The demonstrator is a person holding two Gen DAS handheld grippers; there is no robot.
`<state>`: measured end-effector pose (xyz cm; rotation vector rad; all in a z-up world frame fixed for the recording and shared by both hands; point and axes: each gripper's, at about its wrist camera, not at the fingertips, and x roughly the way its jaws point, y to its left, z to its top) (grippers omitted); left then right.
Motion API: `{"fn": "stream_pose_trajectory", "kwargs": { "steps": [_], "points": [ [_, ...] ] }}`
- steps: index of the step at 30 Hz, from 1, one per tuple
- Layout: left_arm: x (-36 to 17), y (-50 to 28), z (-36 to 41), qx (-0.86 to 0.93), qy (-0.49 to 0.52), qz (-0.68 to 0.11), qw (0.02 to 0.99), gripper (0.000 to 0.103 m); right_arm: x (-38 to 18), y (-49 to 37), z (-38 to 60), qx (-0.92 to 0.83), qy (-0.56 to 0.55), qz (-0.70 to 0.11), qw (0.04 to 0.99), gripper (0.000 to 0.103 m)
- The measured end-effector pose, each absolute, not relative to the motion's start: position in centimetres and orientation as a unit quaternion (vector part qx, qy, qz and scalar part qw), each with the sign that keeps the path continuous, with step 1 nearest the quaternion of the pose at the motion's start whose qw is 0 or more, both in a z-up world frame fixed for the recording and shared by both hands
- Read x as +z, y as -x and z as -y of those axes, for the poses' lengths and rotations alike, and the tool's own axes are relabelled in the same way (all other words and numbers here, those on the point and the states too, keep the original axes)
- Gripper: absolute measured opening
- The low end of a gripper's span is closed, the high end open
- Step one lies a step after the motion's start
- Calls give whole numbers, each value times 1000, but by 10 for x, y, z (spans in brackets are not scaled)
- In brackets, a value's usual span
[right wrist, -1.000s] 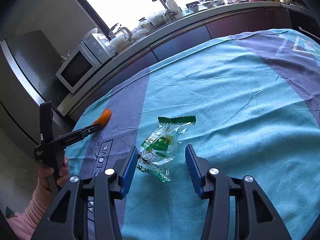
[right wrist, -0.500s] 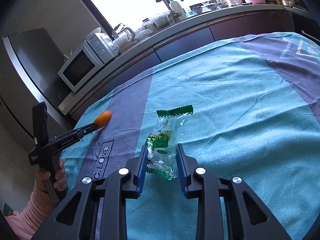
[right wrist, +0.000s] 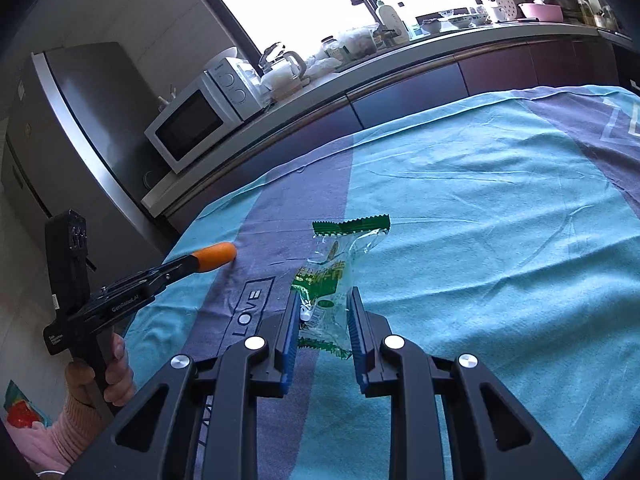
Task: Collect trash
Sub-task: 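Grasp the orange peel with the left gripper while the right grasps the green wrapper, then lift the peel and wrapper and carry both grippers toward the teal bin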
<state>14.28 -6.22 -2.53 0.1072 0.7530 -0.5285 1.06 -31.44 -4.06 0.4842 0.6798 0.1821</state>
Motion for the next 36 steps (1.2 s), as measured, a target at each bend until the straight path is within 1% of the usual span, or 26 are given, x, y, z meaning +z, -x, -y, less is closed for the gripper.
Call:
{"fn": "stream_pose_trajectory", "kwargs": {
  "steps": [17,36],
  "points": [
    [-17,-109,7,-240,-7,-361,901,14,-34,-26,255,155,-209,-332,907,22],
    [-8,-86,-65,-181,31,-349,919,14,-25,-36,210,216,-189,-331,899,22]
  ]
}}
